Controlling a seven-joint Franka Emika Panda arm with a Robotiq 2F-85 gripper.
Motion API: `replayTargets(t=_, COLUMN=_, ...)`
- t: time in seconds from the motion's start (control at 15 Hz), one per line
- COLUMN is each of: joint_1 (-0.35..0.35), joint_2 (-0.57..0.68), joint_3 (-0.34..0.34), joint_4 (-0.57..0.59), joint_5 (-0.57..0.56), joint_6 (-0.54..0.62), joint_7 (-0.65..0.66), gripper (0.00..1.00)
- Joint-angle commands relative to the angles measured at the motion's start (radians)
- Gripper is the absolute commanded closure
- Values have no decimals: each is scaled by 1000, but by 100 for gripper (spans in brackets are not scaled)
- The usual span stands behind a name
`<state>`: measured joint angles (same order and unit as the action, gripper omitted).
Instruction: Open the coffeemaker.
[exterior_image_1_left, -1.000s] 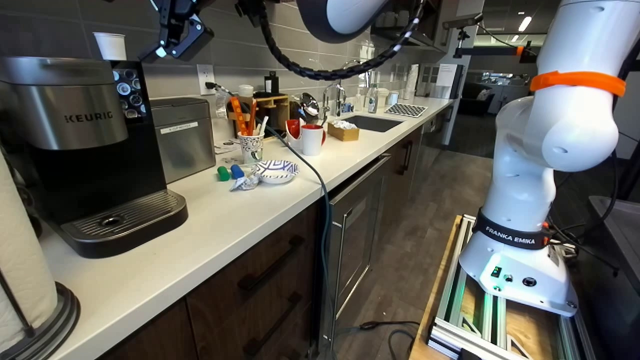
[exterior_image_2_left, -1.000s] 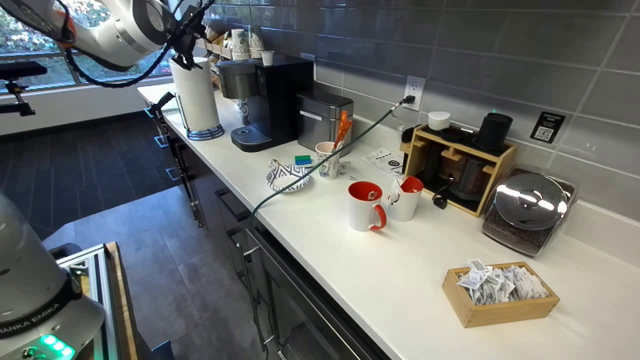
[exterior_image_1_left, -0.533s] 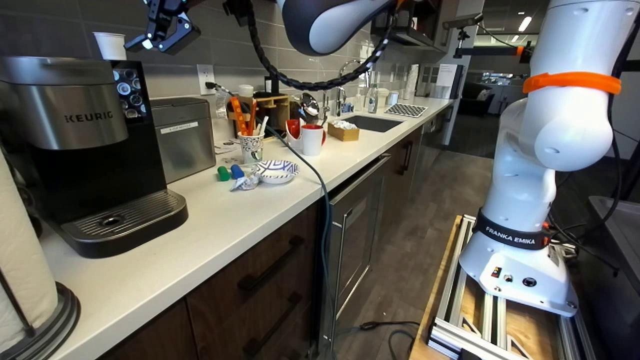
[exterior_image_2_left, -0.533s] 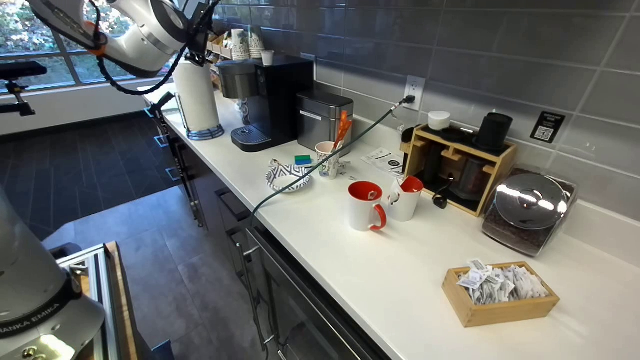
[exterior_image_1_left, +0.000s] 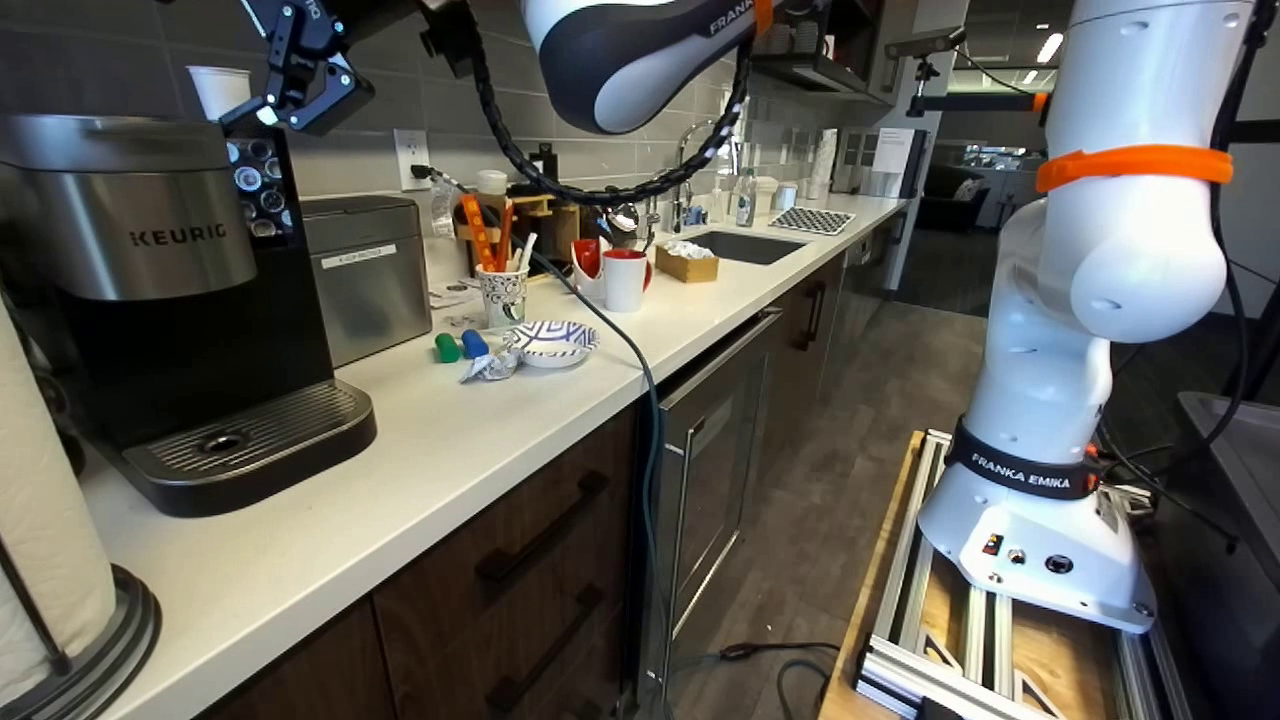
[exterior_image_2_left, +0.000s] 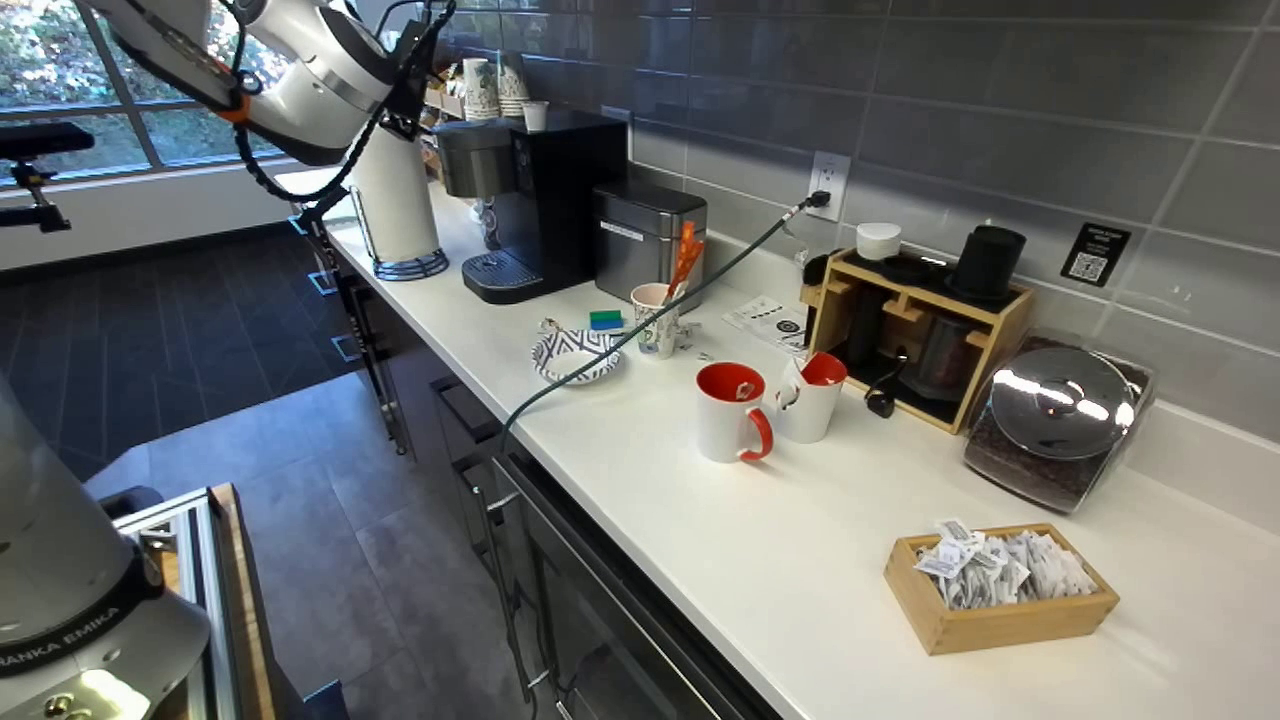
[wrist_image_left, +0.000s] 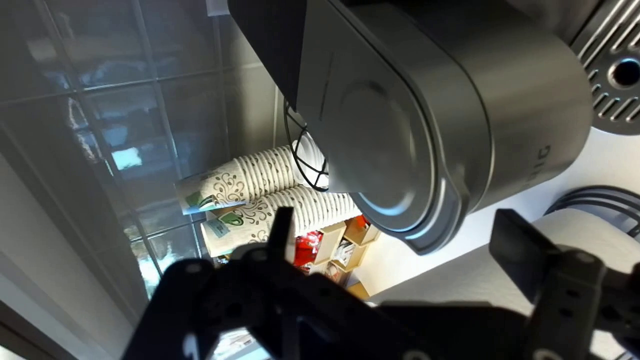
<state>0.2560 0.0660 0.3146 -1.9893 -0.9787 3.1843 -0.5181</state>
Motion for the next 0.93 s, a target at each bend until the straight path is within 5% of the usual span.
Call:
replayTargets(t=0.0, joint_1=24, joint_2=59, joint_3=-39, joint_4=90, joint_5=-140, joint_6=10, joint_7=113, gripper=0)
replayTargets(t=0.53, joint_1=79, joint_2=91, joint_3=-95, joint_4=157, joint_5=-321, joint_6=3, joint_7=339, gripper=0)
replayTargets(t=0.87, joint_1=74, joint_2=45, joint_3=-89, joint_4=110, joint_5=-340, joint_6=87, joint_7=445, gripper=0)
